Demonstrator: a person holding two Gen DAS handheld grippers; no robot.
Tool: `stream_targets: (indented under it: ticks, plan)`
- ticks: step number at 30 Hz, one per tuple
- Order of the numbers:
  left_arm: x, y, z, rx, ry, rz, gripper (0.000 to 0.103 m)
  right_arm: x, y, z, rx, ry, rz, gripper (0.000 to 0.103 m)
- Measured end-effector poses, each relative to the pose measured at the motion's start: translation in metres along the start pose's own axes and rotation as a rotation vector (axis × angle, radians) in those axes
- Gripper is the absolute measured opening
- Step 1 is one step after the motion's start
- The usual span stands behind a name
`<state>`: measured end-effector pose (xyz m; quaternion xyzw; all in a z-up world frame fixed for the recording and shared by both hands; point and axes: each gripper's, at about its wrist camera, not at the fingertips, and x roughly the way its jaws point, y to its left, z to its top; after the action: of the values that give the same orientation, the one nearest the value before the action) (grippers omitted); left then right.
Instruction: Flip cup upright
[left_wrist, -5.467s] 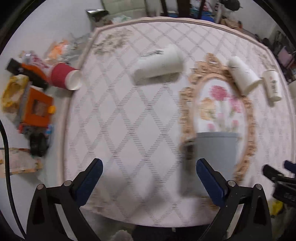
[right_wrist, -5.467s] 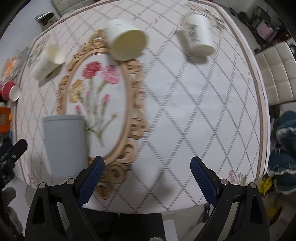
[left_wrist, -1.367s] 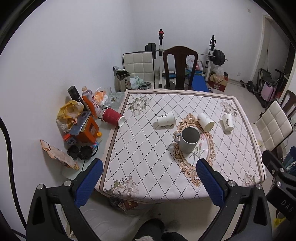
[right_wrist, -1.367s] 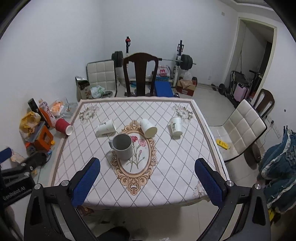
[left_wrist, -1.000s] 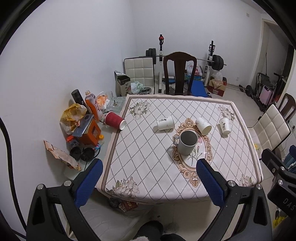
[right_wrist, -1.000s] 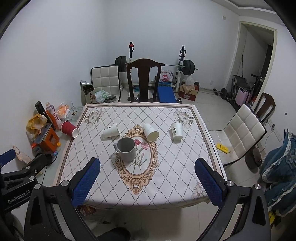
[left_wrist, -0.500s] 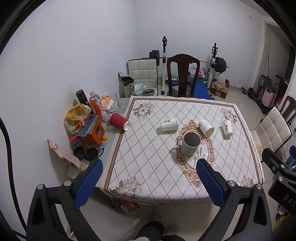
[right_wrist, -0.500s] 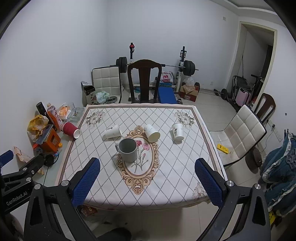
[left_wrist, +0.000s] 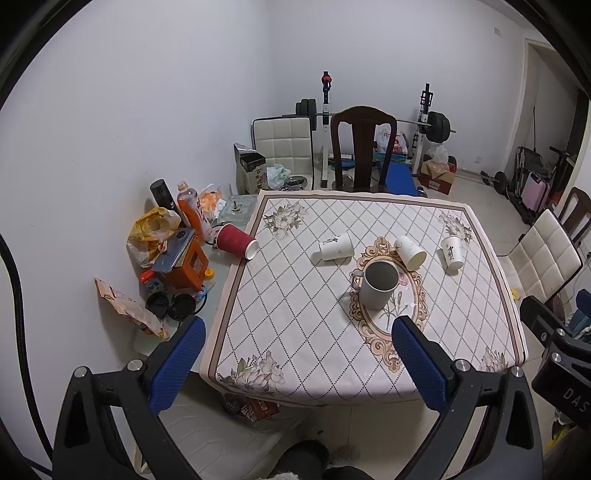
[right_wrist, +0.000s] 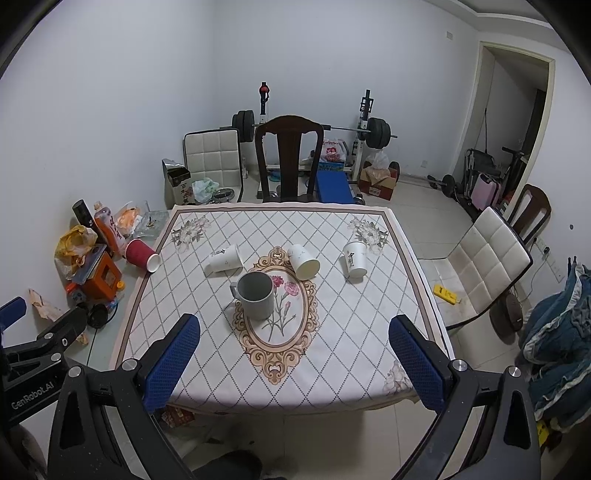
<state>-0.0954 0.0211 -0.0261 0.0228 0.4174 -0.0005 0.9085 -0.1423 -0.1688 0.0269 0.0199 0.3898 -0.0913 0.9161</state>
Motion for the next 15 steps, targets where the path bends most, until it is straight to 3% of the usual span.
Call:
stream_targets:
  ticks: [15]
  plan:
    - [-0.0068, -0.0035, -0.0032, 0.021, -0.008, -0.011, 0.103, 0.0004, -0.0041, -0.007, 0.001, 0.004, 0.0, 0.103]
